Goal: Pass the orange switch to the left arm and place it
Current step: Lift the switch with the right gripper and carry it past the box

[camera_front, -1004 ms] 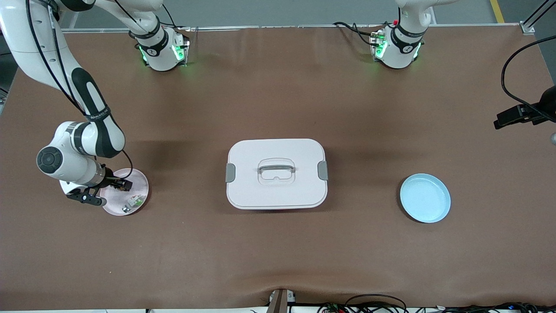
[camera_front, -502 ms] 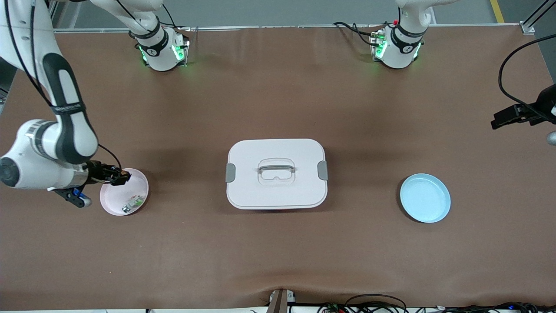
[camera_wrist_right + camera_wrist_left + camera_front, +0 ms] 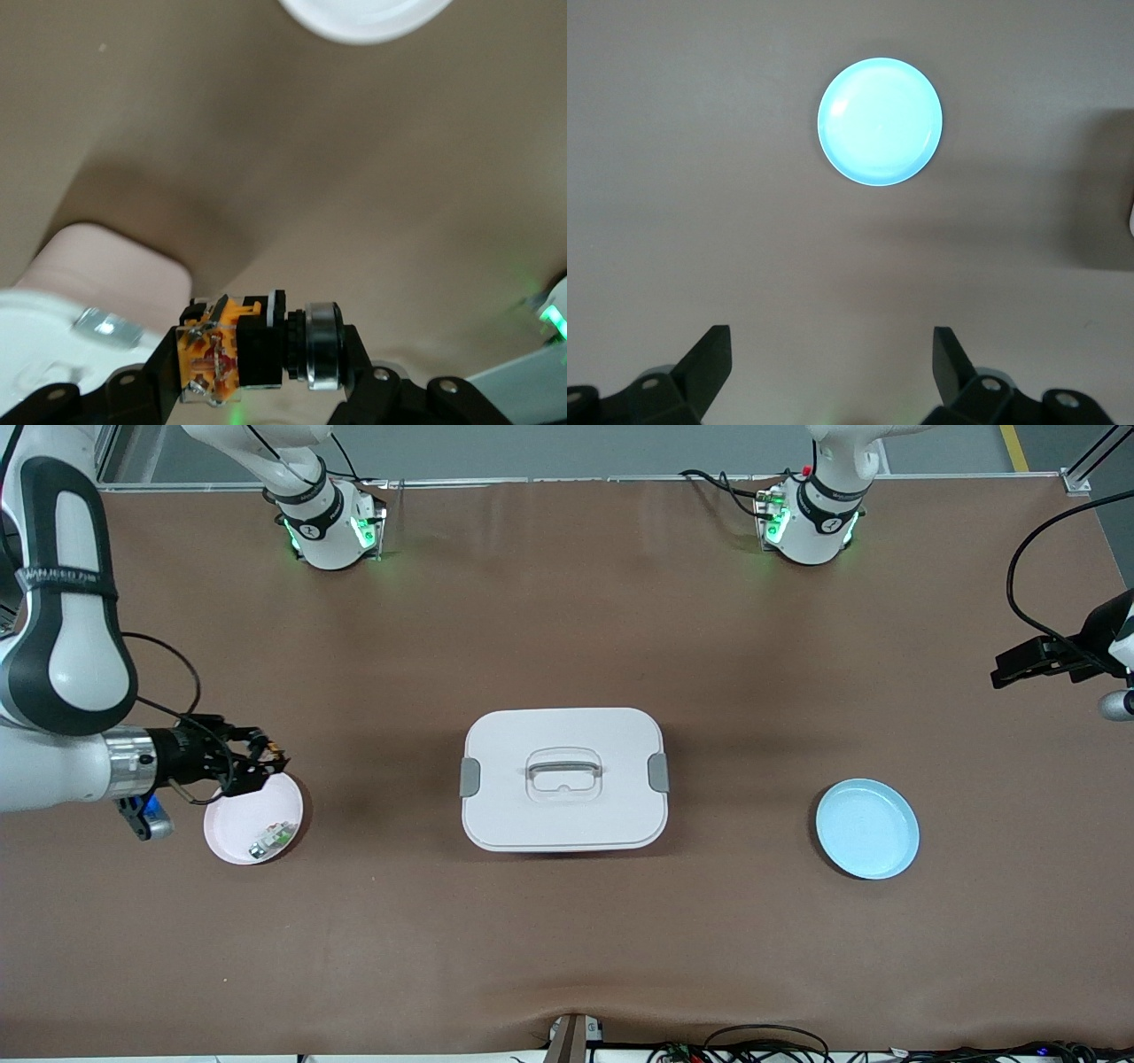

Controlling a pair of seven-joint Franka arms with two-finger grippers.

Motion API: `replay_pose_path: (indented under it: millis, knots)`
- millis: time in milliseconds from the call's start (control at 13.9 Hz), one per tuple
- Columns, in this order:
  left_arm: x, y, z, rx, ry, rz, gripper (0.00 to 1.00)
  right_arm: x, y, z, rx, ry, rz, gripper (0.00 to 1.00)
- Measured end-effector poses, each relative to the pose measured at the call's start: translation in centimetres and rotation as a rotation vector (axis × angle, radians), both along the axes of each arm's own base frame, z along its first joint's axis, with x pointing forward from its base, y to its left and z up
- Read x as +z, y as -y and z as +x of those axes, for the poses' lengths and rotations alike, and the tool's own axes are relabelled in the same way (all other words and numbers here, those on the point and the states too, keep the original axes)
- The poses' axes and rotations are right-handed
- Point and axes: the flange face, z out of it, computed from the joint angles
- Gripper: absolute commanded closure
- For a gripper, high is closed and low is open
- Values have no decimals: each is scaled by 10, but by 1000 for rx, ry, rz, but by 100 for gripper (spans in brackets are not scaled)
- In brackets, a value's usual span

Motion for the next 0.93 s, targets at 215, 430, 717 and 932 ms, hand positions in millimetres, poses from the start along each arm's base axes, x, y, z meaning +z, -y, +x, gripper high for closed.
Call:
replay_pose_path:
  millis: [215,430,717,932]
  knots:
    - [0,2,-1,-3,-6,-5,0,32,-50,1,-131,-56,52,100]
    - [-1,14,-1,-17,-15,-36,0,57,-82,2,-243,-111,77,100]
    - [5,25,-3,-35,-21,-39,0,101,-123,2,-370,-175,94,100]
    - [5,26,-6,-60,-38,-116,0,141,-135,-1,-446,-215,145,100]
